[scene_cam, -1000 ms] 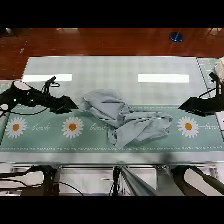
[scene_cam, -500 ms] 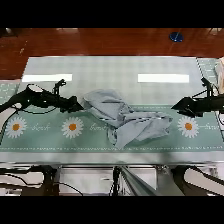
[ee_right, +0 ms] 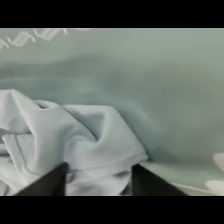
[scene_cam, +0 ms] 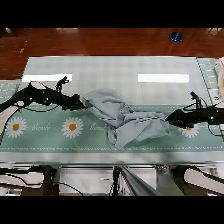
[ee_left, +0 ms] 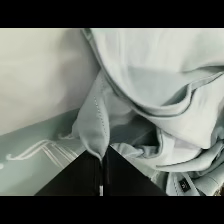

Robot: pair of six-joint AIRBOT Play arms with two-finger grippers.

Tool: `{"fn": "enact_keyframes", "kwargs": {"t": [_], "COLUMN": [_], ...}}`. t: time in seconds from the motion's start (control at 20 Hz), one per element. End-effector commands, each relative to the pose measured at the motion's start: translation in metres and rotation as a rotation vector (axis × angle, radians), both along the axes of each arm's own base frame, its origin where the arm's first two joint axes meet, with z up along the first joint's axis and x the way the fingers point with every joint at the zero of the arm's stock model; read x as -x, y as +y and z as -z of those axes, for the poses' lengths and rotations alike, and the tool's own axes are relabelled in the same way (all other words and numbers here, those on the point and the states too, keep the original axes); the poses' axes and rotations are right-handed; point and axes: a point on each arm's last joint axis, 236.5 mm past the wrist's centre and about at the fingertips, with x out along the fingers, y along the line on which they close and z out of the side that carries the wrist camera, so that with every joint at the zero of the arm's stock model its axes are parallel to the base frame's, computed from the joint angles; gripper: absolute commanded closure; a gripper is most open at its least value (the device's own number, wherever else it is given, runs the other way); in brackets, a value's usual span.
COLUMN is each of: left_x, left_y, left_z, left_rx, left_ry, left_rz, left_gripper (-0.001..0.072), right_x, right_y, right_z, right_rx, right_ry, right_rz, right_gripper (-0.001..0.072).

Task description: Fold the shirts.

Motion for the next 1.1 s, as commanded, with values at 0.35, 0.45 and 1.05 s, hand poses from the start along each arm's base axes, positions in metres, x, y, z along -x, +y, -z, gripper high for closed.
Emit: {"fn": "enact_keyframes", "kwargs": {"t": [0.35, 0.45, 1.05], "left_x": [-0.023, -0.052, 0.051], "left_y": [-0.005, 0.007, 0.082], "left_z": [-0.084, -0.153, -0.598], "left_rx": [0.066, 0.050, -0.204], "left_ry": [-0.142, -0.338, -1.507], "left_rz": [0.100, 0.090, -0.249], "left_gripper": [0.0681, 0.0681, 0.0681], "right_x": [-0.051, -0.065, -0.034], "right_y": [0.054, 0.063, 0.050], "right_z": [-0.068, -0.130, -0.547], "right_rx": [-0.298, -0.392, -0.334], "right_ry": [-0.283, -0.439, -1.384], "right_rz": [0.113, 0.091, 0.153], "right_gripper": [0.0693, 0.0693, 0.0694]}}
